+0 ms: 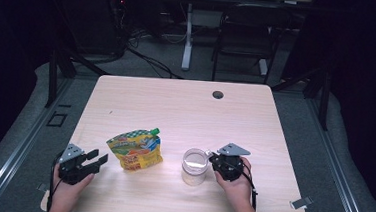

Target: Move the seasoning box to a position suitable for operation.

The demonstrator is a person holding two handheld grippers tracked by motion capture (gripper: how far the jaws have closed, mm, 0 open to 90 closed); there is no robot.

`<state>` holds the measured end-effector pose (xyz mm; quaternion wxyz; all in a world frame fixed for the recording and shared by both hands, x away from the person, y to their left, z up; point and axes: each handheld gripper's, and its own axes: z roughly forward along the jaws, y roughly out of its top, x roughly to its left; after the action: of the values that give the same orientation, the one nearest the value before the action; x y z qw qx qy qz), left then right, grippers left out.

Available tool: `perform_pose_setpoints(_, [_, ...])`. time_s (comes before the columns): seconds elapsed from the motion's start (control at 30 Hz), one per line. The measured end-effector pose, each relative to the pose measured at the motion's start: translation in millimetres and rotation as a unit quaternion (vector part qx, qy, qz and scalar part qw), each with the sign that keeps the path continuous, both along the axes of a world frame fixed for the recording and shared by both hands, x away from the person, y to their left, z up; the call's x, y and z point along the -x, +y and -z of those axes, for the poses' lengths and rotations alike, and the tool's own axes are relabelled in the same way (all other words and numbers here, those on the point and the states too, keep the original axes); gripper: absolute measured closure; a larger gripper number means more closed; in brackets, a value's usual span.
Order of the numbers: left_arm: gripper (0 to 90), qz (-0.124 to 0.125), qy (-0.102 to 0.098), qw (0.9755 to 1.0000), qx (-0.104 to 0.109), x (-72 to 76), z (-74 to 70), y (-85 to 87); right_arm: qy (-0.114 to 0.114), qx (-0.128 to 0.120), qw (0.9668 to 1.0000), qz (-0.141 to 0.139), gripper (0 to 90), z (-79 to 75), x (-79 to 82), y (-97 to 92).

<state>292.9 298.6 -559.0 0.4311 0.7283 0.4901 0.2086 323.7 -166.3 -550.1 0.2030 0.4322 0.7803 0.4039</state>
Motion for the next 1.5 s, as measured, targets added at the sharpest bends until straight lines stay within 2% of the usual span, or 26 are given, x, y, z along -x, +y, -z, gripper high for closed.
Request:
perform_pose_setpoints(0.07, [55.2,-0.007,-0.016,0.9998,0.002,4.6,-3.2,-2.8,0.000,0.009,0.9999,0.010,84.4,-1.0,4.5,2.4])
perform_pose_setpoints(0.13, [56.1,-0.021,-0.023,0.9993,0.018,8.8,-5.4,-4.2,0.002,0.014,0.9997,0.017,84.6,-2.0,7.6,5.2])
perform_pose_setpoints(0.17, [56.1,-0.021,-0.023,0.9993,0.018,8.8,-5.4,-4.2,0.002,0.014,0.9997,0.017,84.6,-2.0,7.6,5.2])
perform_pose_setpoints(0.23, [56.0,-0.034,-0.020,0.9981,0.046,12.9,-9.1,-5.0,0.001,0.030,0.9992,0.026,85.5,-3.5,10.8,10.3])
perform_pose_setpoints(0.27, [55.9,-0.036,-0.017,0.9982,0.046,13.7,-10.8,-5.2,0.002,0.048,0.9985,0.027,86.1,-5.4,11.8,13.6])
perform_pose_setpoints(0.3, [55.9,-0.037,-0.010,0.9986,0.037,15.3,-15.3,-5.6,0.005,0.052,0.9982,0.030,86.2,-6.3,12.1,14.6])
perform_pose_setpoints(0.37, [56.1,-0.037,-0.011,0.9984,0.042,17.8,-20.3,-5.9,0.012,0.050,0.9978,0.041,86.0,-7.2,12.6,16.7])
perform_pose_setpoints(0.43, [56.7,-0.031,-0.012,0.9984,0.046,21.5,-23.4,-6.9,0.016,0.041,0.9978,0.049,85.7,-6.6,14.1,17.2])
perform_pose_setpoints(0.57, [57.8,-0.012,-0.010,0.9993,0.033,29.5,-26.2,-13.0,0.031,0.037,0.9974,0.054,84.3,-8.9,17.5,15.4])
perform_pose_setpoints(0.6, [57.8,-0.001,-0.009,0.9996,0.028,34.0,-27.9,-16.7,0.037,0.023,0.9971,0.063,83.8,-9.3,20.1,14.1])
perform_pose_setpoints(0.63, [57.7,-0.001,-0.009,0.9996,0.028,34.0,-27.9,-16.7,0.037,0.021,0.9971,0.063,83.7,-9.2,21.3,14.1])
perform_pose_setpoints(0.7, [57.4,0.012,-0.014,0.9990,0.040,42.8,-31.6,-23.6,0.036,0.023,0.9970,0.064,83.5,-9.1,25.5,14.1])
perform_pose_setpoints(0.83, [57.2,0.028,-0.013,0.9987,0.041,50.3,-37.1,-32.2,0.033,0.028,0.9972,0.061,83.0,-8.9,34.8,15.0])
perform_pose_setpoints(0.9, [57.3,0.032,-0.017,0.9985,0.041,51.8,-37.9,-35.2,0.038,0.025,0.9973,0.058,82.4,-9.8,38.0,14.9])
perform_pose_setpoints(1.0, [57.3,0.045,-0.025,0.9982,0.032,55.4,-39.0,-43.4,0.038,0.025,0.9975,0.053,81.7,-10.0,41.1,14.8])
perform_pose_setpoints(1.03, [57.3,0.053,-0.027,0.9980,0.023,56.6,-38.4,-47.1,0.039,0.023,0.9976,0.052,81.4,-10.0,42.4,14.9])
perform_pose_setpoints(1.1, [57.3,0.061,-0.025,0.9977,0.013,57.3,-37.1,-50.8,0.039,0.023,0.9981,0.042,80.7,-9.7,45.9,13.7])
perform_pose_setpoints(1.2, [57.3,0.078,-0.022,0.9967,0.000,57.3,-33.7,-55.8,0.026,0.026,0.9988,0.031,80.6,-7.9,49.0,13.0])
perform_pose_setpoints(1.33, [57.1,0.086,-0.024,0.9960,-0.001,57.2,-30.5,-57.9,0.024,0.018,0.9993,0.023,79.8,-7.4,49.8,11.4])
perform_pose_setpoints(1.37, [57.0,0.089,-0.024,0.9957,-0.004,56.6,-28.4,-58.5,0.017,0.009,0.9997,0.017,79.0,-5.6,50.5,11.2])
perform_pose_setpoints(1.47, [56.6,0.091,-0.022,0.9956,-0.005,56.1,-26.5,-58.3,0.013,0.002,0.9999,0.009,74.5,-5.6,50.7,10.4])
perform_pose_setpoints(1.5, [56.3,0.092,-0.020,0.9955,-0.005,55.6,-25.3,-57.8,0.002,-0.008,1.0000,-0.001,70.5,-7.3,52.3,9.1])
